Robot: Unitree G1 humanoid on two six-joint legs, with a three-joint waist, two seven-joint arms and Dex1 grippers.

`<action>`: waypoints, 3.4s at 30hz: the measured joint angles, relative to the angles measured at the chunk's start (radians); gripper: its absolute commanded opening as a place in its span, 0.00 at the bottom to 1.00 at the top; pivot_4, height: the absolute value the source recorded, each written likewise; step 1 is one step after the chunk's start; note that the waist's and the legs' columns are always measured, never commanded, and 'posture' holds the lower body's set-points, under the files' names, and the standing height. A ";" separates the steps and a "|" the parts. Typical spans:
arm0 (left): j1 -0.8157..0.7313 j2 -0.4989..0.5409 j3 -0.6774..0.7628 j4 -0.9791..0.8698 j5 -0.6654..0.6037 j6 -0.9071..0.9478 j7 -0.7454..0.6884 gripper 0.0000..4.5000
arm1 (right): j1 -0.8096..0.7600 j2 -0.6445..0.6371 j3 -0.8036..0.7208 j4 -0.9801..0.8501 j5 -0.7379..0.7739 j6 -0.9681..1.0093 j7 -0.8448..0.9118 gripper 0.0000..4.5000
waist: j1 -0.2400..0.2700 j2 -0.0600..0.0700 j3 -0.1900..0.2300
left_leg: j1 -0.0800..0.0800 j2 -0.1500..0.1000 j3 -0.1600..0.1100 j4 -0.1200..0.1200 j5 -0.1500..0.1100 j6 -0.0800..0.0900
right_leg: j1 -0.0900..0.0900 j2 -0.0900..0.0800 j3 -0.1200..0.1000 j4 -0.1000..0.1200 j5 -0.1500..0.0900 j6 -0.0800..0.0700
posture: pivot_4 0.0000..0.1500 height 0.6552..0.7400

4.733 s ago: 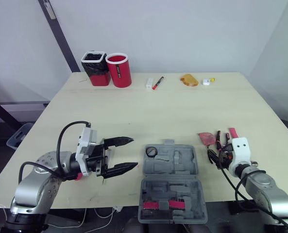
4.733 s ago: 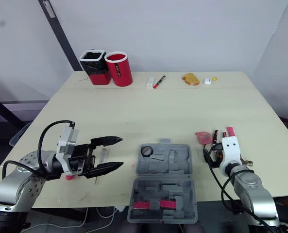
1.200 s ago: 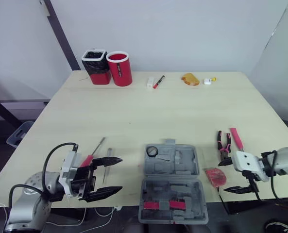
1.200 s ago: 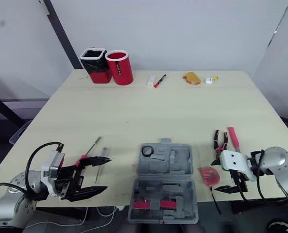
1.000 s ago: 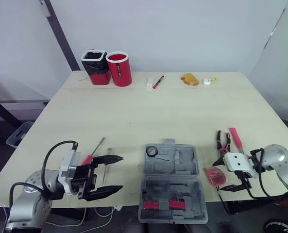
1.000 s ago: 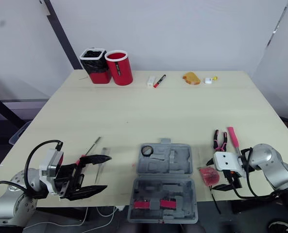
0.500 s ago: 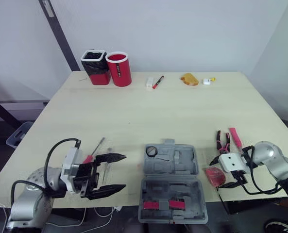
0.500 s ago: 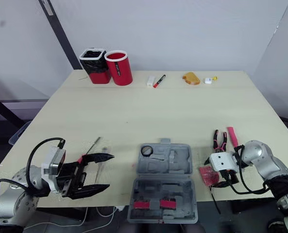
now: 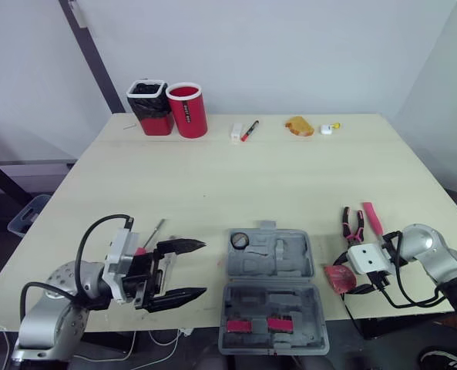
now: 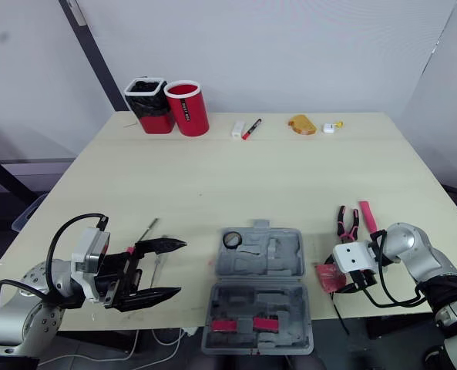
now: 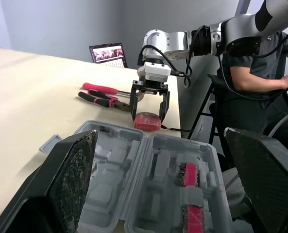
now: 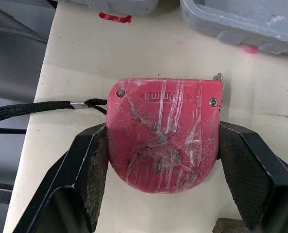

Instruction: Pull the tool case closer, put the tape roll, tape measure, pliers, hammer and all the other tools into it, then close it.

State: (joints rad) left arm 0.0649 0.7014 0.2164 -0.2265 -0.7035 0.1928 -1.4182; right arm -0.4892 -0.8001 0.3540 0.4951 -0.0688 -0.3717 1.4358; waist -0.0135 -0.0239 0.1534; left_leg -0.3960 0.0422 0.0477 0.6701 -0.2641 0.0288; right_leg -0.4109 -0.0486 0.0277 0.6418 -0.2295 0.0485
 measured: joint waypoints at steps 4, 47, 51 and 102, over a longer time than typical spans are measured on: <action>0.004 -0.005 0.002 -0.001 -0.006 0.010 0.029 1.00 | -0.003 -0.024 -0.022 -0.243 0.037 0.243 0.005 0.63 | 0.000 0.002 0.001 | 0.000 0.000 -0.002 0.000 0.000 0.000 | -0.001 0.000 0.000 0.001 0.000 0.000 | 1.00 1.00; 0.040 -0.039 0.045 0.089 0.033 -0.082 0.056 1.00 | -0.529 0.289 0.542 -0.316 -0.205 1.295 -0.122 0.63 | -0.003 0.002 0.001 | -0.004 -0.001 -0.001 -0.001 0.000 0.000 | -0.005 -0.003 -0.003 0.001 0.000 0.000 | 1.00 1.00; 0.034 -0.039 0.045 0.106 0.033 -0.085 0.045 1.00 | -0.528 0.307 0.542 -0.288 -0.210 1.283 -0.138 0.63 | -0.006 0.002 0.001 | -0.004 -0.001 -0.001 -0.001 0.000 0.000 | -0.005 -0.002 -0.003 0.001 0.000 0.000 | 1.00 1.00; -0.020 -0.048 0.010 0.134 0.038 -0.071 0.028 1.00 | 0.073 0.308 -0.132 -0.287 0.143 0.605 -0.438 0.37 | -0.001 0.001 0.001 | -0.003 -0.001 0.000 -0.001 0.000 0.000 | -0.002 -0.001 -0.003 0.000 0.000 0.000 | 1.00 1.00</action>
State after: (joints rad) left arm 0.0446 0.6534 0.2261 -0.0923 -0.6657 0.1221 -1.3900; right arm -0.4157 -0.4917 0.2218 0.2083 0.0737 0.2337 0.9974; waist -0.0145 -0.0229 0.1541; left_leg -0.3989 0.0412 0.0473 0.6695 -0.2641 0.0287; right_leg -0.4129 -0.0499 0.0245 0.6416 -0.2295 0.0486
